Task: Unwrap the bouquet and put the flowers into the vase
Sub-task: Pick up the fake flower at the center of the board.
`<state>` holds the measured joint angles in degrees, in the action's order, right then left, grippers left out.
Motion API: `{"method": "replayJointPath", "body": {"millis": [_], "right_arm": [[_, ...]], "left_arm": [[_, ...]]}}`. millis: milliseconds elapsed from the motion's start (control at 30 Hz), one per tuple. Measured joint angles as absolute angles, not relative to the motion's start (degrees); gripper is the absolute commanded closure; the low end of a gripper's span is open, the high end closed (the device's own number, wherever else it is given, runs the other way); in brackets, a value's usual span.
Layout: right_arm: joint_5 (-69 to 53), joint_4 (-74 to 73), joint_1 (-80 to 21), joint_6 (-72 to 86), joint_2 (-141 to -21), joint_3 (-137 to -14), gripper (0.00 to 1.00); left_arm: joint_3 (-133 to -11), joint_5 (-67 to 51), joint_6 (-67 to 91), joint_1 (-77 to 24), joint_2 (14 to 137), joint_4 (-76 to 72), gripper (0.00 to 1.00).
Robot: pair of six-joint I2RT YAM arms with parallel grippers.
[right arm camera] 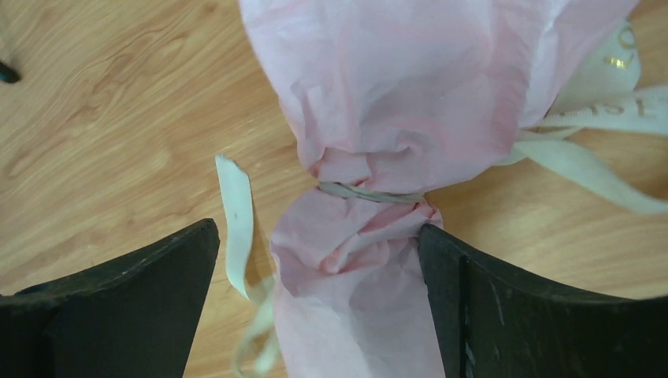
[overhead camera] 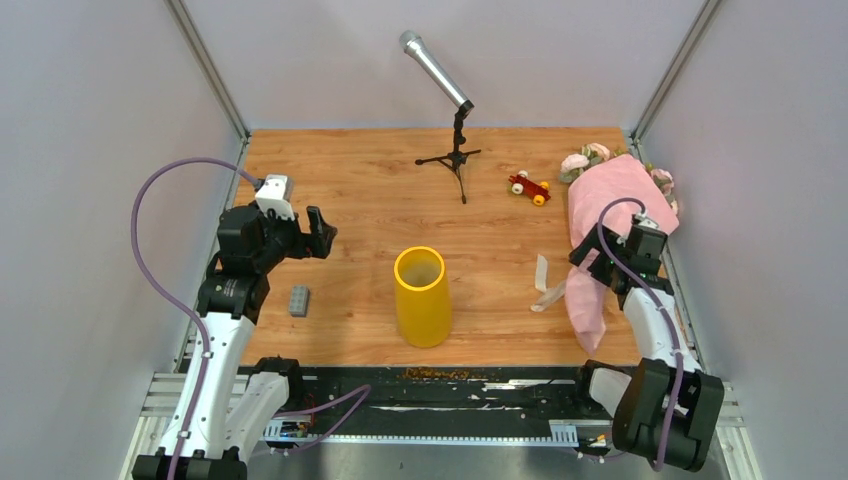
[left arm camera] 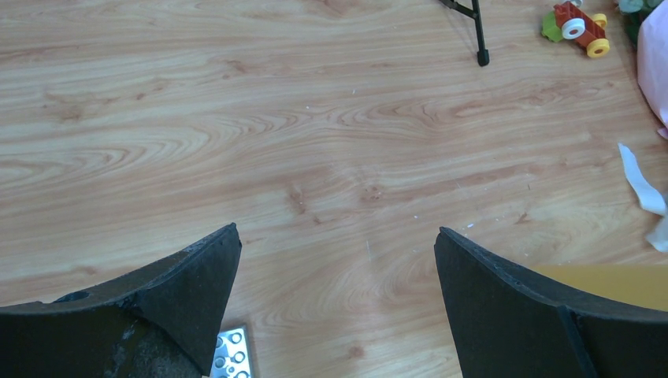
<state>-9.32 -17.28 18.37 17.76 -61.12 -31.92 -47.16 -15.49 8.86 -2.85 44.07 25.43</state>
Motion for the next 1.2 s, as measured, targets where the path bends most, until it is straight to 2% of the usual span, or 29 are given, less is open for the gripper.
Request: {"method": "replayJointPath", "body": {"millis": [133, 433, 900, 1067, 1200], "right_arm": [[-8.84, -17.34, 13.54, 17.76, -61.04, -33.1, 0.01], [-2.37, -19.75, 13.28, 17.74, -59.72, -33.28, 0.0], [-2.26, -17.74, 13.26, 19.55, -69.08, -33.43, 0.02], [-2.13, -16.69, 13.26, 20.82, -71.18, -34.24, 0.08], [-1.91, -15.29, 13.26, 21.71, -73.47, -35.33, 0.09]], "left_arm": [[-46.85, -15.59, 8.86, -2.85, 44.07, 25.45, 0.0], [-46.76, -15.84, 8.91, -2.85, 44.21, 25.43, 0.0], [-46.74, -16.01, 8.91, -2.85, 46.06, 25.43, 0.0], [-46.52, -16.03, 8.91, -2.85, 46.52, 25.41, 0.0], [-46.44, -16.08, 8.91, -2.85, 46.78, 25.43, 0.0]]}}
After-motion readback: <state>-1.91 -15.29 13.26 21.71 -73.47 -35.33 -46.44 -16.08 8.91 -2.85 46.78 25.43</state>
